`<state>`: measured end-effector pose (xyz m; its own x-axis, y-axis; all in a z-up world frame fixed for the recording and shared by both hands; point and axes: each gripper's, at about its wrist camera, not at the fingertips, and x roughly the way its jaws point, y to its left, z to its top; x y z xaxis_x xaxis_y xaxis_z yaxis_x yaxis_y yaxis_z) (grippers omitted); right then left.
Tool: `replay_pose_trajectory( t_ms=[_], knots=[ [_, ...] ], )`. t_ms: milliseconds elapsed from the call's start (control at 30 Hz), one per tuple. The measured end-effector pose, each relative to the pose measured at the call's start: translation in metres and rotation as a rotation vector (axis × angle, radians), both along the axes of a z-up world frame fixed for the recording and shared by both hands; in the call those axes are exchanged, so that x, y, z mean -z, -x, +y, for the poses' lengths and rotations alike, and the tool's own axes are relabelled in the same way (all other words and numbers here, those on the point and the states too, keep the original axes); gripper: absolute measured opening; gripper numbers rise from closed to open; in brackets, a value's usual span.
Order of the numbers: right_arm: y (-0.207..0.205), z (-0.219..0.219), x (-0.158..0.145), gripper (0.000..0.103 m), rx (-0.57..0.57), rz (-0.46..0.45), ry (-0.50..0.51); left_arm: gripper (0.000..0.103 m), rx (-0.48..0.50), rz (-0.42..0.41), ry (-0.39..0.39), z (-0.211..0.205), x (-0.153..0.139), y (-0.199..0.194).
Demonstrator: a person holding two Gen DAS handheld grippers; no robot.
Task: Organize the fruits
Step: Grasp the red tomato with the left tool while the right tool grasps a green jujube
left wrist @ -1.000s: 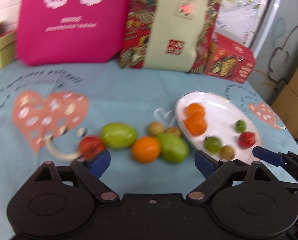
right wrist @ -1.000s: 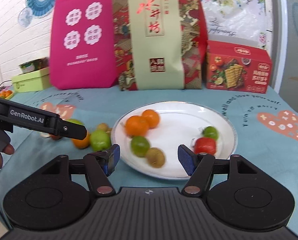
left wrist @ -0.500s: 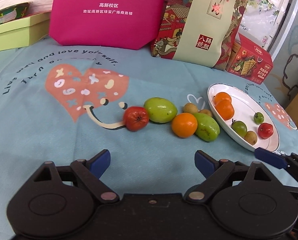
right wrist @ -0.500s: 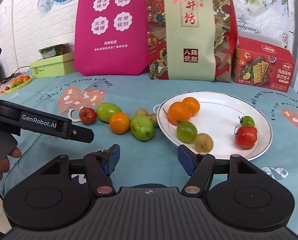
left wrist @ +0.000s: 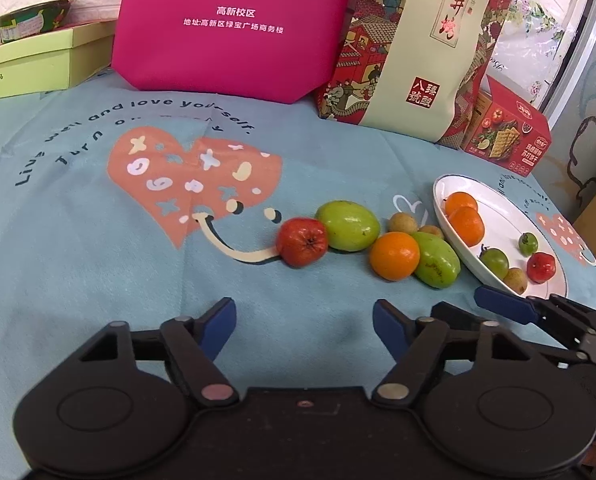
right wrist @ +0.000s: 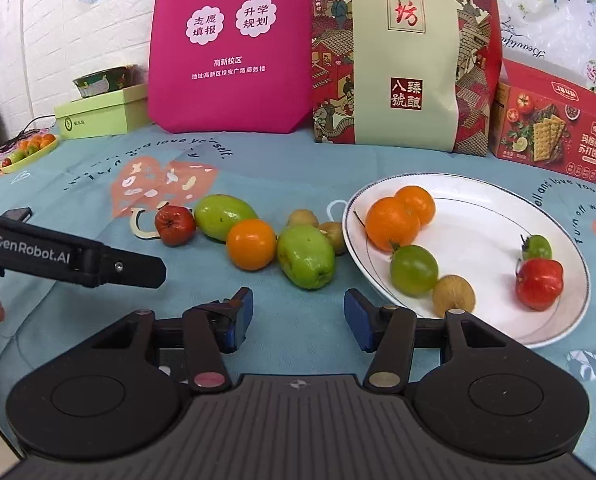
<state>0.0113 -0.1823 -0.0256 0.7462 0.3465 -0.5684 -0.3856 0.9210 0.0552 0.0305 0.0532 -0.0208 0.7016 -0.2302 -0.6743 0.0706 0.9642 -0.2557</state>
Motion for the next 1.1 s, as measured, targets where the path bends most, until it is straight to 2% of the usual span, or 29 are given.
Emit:
replay_pose_trajectory(
  t_ms=[167,267,400,733,933,1100],
  knots=[
    [-0.01,0.011,0.004,0.084,0.028,-0.012,0.06,0.103,0.006,-0.007,-0.006,0.004,-0.001,-0.011],
    [-0.016,0.017,0.005,0.078,0.036,-0.027,0.08,0.103,0.011,-0.012,-0.016,0.006,0.0,-0.019],
    [-0.022,0.024,0.006,0.079,0.026,-0.032,0.094,0.103,0.018,-0.017,-0.027,0.007,0.003,-0.032],
    [-0.005,0.026,-0.007,0.063,-0.127,-0.03,0.074,0.103,0.051,-0.031,-0.025,0.008,0.006,-0.048],
    [-0.018,0.023,-0.006,0.064,-0.084,-0.035,0.081,0.103,0.076,-0.031,-0.031,0.005,0.006,-0.054],
    [-0.025,0.026,-0.001,0.078,-0.082,-0.052,0.114,0.103,0.083,-0.042,-0.041,0.001,0.008,-0.056]
  ],
)
